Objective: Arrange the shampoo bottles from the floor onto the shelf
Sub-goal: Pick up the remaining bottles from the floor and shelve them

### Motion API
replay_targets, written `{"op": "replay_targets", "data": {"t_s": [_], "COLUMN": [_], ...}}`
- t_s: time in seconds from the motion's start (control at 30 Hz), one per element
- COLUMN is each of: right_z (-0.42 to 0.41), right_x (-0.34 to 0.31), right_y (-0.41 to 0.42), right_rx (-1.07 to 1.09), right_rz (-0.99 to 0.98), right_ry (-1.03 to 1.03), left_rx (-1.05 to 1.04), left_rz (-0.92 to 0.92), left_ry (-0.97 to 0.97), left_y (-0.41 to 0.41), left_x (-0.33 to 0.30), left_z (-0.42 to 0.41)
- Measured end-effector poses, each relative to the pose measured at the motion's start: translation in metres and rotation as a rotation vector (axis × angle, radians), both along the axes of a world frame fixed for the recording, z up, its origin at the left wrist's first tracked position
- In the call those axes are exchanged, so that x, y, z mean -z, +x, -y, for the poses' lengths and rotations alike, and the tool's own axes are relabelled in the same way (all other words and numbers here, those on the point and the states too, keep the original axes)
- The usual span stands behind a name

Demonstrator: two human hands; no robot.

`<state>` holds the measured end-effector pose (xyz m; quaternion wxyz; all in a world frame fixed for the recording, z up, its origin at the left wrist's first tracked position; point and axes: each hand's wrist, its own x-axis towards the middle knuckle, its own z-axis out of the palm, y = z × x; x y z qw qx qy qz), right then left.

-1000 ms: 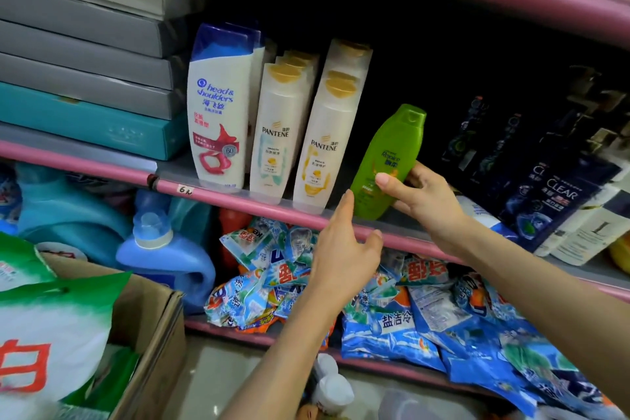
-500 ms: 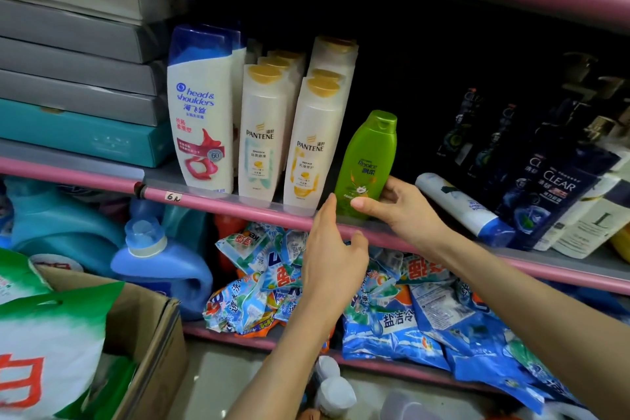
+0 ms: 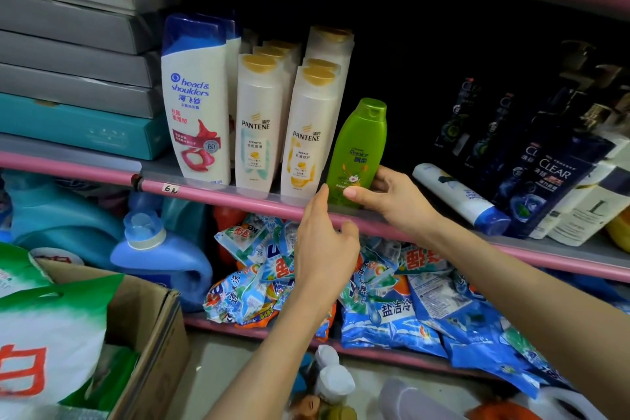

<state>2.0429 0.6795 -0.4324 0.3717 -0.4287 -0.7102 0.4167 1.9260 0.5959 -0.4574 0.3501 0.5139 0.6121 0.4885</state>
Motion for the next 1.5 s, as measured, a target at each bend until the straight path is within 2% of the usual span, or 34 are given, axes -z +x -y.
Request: {"op": "replay_targets", "data": {"t_s": [0.1, 0.17, 0.27, 0.37, 0.47, 0.6, 0.77, 0.87, 1.0, 1.2, 1.4, 1.5], "right_z": [0.003, 0.009, 0.03, 0.063, 0.092, 0.117, 0.136, 0.145, 0.148, 0.157, 0.15, 0.148], "right_x": [-0.004, -0.006, -0.003, 0.01, 0.038, 0.094, 0.165, 0.205, 0.24, 0.282, 0.306, 0.319], "right_y": [0.003, 0.005, 0.005, 0.0, -0.01, -0.023, -0.023, -0.02, -0.018, -0.016, -0.021, -0.022], "right_rx": [0.048, 0.186, 0.443, 0.512, 0.441, 0.346, 0.308, 0.21, 0.1, -0.099, -0.142, -0.13], "right_rz": [0.117, 0.196, 0.087, -0.034, -0.024, 0.108, 0.349, 0.571, 0.838, 1.069, 1.149, 1.175], "right_ry": [0.014, 0.036, 0.076, 0.151, 0.107, -0.045, -0.237, -0.357, -0.391, -0.37, -0.277, -0.259], "left_rx": [-0.023, -0.036, -0.008, 0.042, 0.143, 0.371, 0.577, 0.646, 0.621, 0.528, 0.369, 0.303], "left_rz": [0.053, 0.115, 0.122, 0.064, -0.072, -0.478, -0.797, -0.97, -0.887, -0.846, -0.734, -0.666], "left_ry": [0.026, 0.053, 0.052, 0.01, -0.101, -0.222, -0.512, -0.662, -0.765, -0.678, -0.539, -0.543], "left_y": [-0.006, -0.012, -0.022, -0.029, -0.031, -0.029, -0.03, -0.031, -0.023, 0.0, 0.009, 0.012], "left_x": [0.0, 0.001, 0.004, 0.014, 0.033, 0.063, 0.117, 0.162, 0.214, 0.277, 0.309, 0.32], "left_z": [0.003, 0.006, 0.013, 0.021, 0.031, 0.043, 0.063, 0.076, 0.092, 0.121, 0.128, 0.123]}}
